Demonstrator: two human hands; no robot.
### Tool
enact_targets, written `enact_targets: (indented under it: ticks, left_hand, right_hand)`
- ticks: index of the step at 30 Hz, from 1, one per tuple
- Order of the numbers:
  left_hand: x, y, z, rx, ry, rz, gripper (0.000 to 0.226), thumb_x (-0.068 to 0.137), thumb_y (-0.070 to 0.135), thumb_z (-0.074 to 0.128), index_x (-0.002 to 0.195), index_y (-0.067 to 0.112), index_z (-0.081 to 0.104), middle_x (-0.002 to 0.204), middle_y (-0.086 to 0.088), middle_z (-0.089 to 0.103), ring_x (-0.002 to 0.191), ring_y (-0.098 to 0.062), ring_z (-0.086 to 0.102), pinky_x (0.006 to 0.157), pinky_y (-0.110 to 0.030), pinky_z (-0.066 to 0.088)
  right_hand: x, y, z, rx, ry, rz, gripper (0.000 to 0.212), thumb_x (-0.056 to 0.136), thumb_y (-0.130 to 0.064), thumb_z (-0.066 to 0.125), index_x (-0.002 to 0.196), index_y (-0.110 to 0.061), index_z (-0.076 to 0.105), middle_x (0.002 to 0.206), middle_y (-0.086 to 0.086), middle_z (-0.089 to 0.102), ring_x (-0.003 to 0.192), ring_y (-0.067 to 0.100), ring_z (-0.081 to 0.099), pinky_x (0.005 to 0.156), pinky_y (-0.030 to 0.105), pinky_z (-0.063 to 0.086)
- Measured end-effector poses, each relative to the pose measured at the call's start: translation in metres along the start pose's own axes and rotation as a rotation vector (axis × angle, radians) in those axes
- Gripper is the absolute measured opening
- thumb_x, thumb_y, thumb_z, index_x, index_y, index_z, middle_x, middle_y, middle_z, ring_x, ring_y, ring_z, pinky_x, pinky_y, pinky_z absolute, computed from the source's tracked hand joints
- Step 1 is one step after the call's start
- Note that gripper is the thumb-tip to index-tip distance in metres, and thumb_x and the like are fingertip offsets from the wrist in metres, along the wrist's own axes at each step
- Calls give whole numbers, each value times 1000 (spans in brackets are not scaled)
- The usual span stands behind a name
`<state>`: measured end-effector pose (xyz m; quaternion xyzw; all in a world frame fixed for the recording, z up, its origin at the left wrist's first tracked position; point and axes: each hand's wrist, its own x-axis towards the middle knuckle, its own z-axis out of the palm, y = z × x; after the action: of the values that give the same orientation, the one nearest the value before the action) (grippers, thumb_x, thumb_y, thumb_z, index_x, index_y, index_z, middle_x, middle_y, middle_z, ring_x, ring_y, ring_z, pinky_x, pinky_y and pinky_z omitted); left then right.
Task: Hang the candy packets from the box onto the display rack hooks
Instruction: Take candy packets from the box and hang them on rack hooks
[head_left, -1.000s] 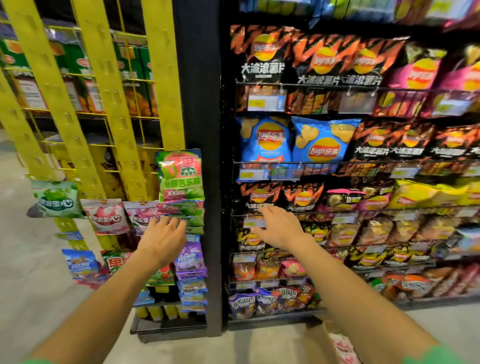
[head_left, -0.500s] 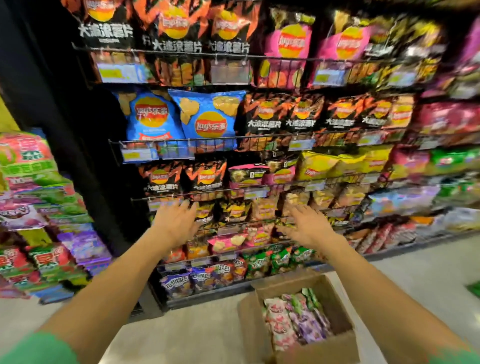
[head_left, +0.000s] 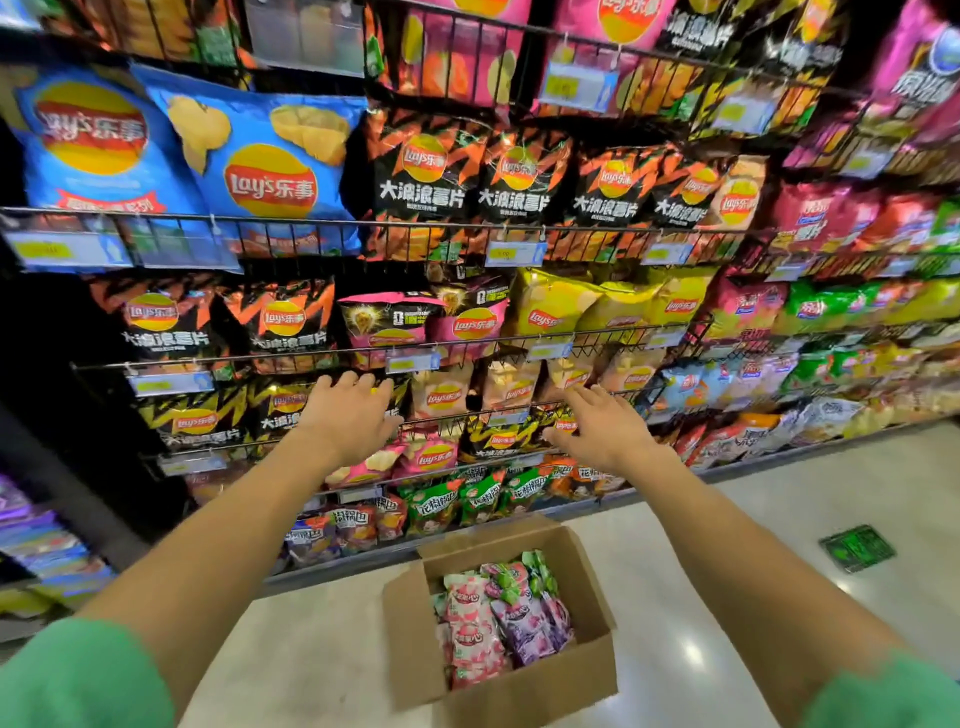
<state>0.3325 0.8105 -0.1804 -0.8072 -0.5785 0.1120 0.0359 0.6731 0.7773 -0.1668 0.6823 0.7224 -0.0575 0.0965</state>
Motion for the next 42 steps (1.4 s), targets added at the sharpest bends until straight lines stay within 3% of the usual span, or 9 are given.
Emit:
enact_targets:
  ticks: [8, 14, 19, 22, 25, 27, 31, 36, 42]
  left_hand:
    - [63, 104, 4, -37, -134, -140, 72, 104, 62, 25, 160, 18, 23, 160, -10, 37, 146, -33, 35, 115, -53, 35]
    - [100, 196, -7, -123, -195, -204, 70, 103, 61, 29, 158, 17, 26, 158, -10, 41, 141, -32, 42, 113, -53, 36]
    - [116, 255, 17, -114, -334, -215, 72, 104, 60, 34, 159, 15, 22, 165, -11, 28, 150, -35, 29, 120, -55, 24]
    - [128, 275, 44, -157, -374, -177, 65, 103, 55, 42, 154, 15, 30, 161, -12, 35, 146, -33, 34, 118, -53, 27]
    - [143, 293, 68, -156, -401, -176, 62, 102, 52, 44, 151, 16, 34, 154, -11, 43, 140, -33, 41, 115, -55, 31]
    - [151, 307, 93, -140, -415, -147, 65, 102, 53, 42, 154, 15, 30, 154, -10, 43, 140, -32, 41, 115, -57, 30]
    - [161, 328, 167, -196, -461, -139, 72, 102, 56, 40, 158, 15, 22, 161, -10, 36, 147, -32, 35, 117, -52, 28]
    - [173, 362, 275, -148, -542, -46, 66, 102, 53, 40, 155, 17, 26, 162, -12, 31, 148, -34, 31, 120, -52, 26]
    - [193, 400, 408, -231, -623, -34, 65, 106, 49, 35, 160, 18, 18, 166, -10, 23, 153, -30, 24, 119, -50, 25]
  right_hand:
    - [79, 120, 38, 47, -42, -174, 78, 98, -70, 32, 161, -28, 14, 169, 3, 16, 156, 29, 11, 125, 54, 12]
    - [113, 204, 57, -15, -154, -253, 79, 99, -66, 35, 159, -16, 21, 167, 10, 21, 154, 31, 18, 124, 50, 18]
    - [131, 234, 88, 10, -230, -280, 80, 100, -64, 36, 161, -15, 18, 167, 13, 19, 152, 33, 22, 122, 50, 24]
    - [136, 244, 115, 54, -256, -273, 79, 99, -66, 35, 160, -16, 22, 166, 14, 25, 152, 32, 25, 121, 48, 25]
    - [144, 247, 149, 46, -273, -278, 77, 100, -64, 39, 159, -18, 23, 167, 10, 20, 154, 29, 18, 124, 49, 16]
    - [152, 247, 177, 47, -287, -279, 75, 100, -62, 39, 159, -18, 22, 169, 9, 15, 156, 29, 12, 124, 49, 9]
    - [163, 242, 248, 101, -312, -305, 71, 99, -57, 44, 156, -19, 27, 166, 10, 23, 153, 31, 17, 125, 50, 14]
    - [167, 216, 358, 87, -412, -246, 74, 98, -57, 44, 158, -20, 23, 167, 10, 21, 153, 31, 19, 125, 48, 15]
    - [175, 193, 497, 159, -511, -185, 76, 98, -59, 46, 160, -23, 20, 165, 10, 26, 152, 32, 24, 124, 46, 23]
